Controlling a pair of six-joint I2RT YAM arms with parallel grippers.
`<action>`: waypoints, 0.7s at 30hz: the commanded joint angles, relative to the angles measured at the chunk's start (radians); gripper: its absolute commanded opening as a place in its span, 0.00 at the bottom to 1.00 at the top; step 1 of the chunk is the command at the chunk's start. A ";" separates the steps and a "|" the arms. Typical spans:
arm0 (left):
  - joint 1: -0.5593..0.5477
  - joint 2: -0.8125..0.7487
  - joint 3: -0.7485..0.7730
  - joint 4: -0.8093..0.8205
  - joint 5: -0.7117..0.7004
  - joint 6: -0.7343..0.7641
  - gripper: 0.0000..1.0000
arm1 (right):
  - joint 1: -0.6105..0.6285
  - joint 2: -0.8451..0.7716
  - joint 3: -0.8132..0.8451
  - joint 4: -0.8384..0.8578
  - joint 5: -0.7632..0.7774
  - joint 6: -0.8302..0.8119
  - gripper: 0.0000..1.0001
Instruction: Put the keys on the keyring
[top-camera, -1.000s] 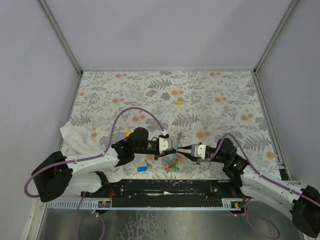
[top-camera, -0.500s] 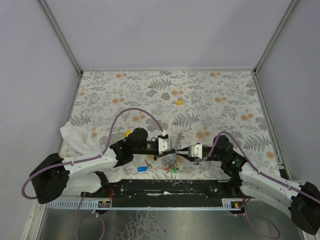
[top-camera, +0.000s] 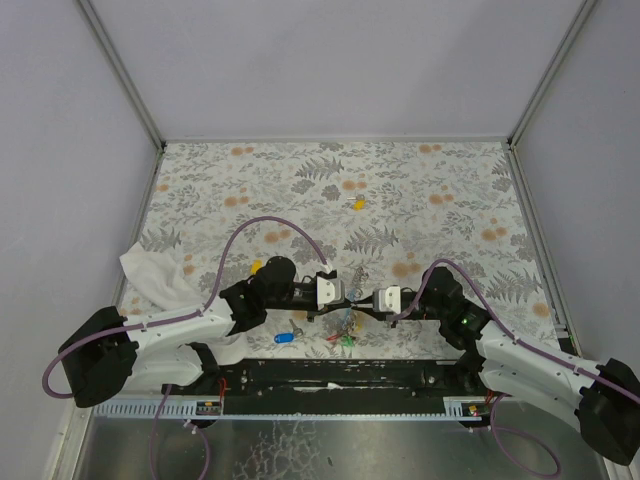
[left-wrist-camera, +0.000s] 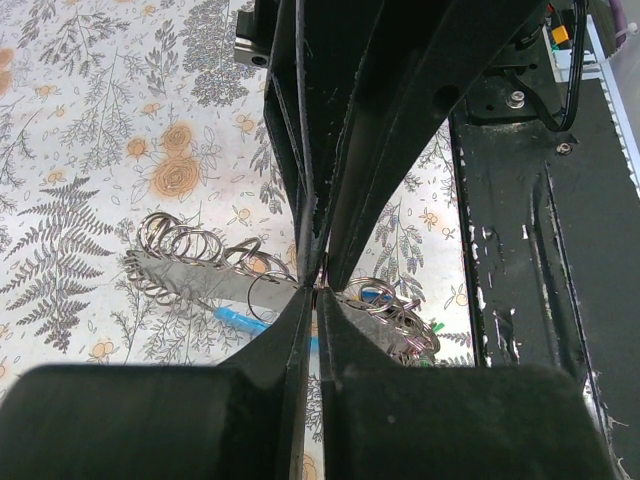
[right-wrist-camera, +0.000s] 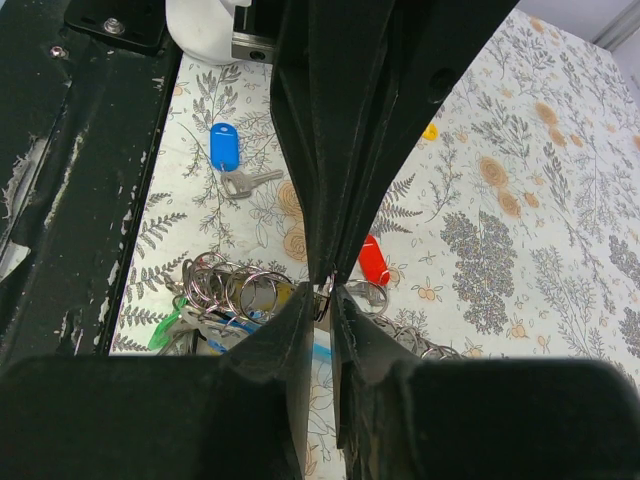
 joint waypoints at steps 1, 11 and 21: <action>-0.012 -0.033 0.008 0.105 0.003 -0.012 0.00 | -0.001 0.015 0.045 -0.010 -0.007 -0.010 0.16; -0.014 -0.054 0.001 0.109 0.008 -0.021 0.00 | -0.002 0.028 0.057 -0.049 0.037 -0.046 0.00; -0.011 -0.178 -0.061 0.064 -0.122 -0.067 0.29 | -0.003 -0.014 0.070 -0.057 0.018 -0.121 0.00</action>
